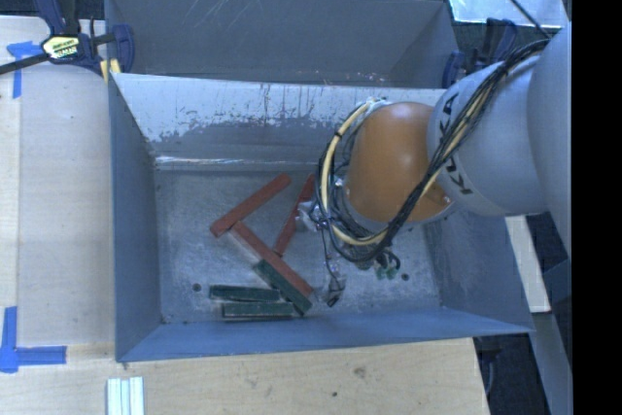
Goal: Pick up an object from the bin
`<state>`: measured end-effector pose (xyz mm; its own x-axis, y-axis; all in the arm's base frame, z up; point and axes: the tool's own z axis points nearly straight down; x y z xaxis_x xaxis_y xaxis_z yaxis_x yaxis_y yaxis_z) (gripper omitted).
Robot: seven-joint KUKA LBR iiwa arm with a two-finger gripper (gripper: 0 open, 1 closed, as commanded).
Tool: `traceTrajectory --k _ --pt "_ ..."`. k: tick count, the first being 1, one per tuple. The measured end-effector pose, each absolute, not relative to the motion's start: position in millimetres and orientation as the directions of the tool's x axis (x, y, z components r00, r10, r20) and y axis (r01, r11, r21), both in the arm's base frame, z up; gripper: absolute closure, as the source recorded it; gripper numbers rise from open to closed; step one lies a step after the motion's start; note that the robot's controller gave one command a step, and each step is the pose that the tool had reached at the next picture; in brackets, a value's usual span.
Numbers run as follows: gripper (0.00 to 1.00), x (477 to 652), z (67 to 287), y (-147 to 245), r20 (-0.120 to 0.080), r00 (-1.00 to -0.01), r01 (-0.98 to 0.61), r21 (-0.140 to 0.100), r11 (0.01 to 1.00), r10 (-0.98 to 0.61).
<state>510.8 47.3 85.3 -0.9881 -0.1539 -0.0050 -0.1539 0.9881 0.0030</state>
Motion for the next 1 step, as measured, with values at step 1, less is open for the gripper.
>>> traceTrajectory --k 1 --pt "0.0 593.8 83.5 -86.1 -0.008 -1.0 -0.017 -0.005 1.0 -0.017"
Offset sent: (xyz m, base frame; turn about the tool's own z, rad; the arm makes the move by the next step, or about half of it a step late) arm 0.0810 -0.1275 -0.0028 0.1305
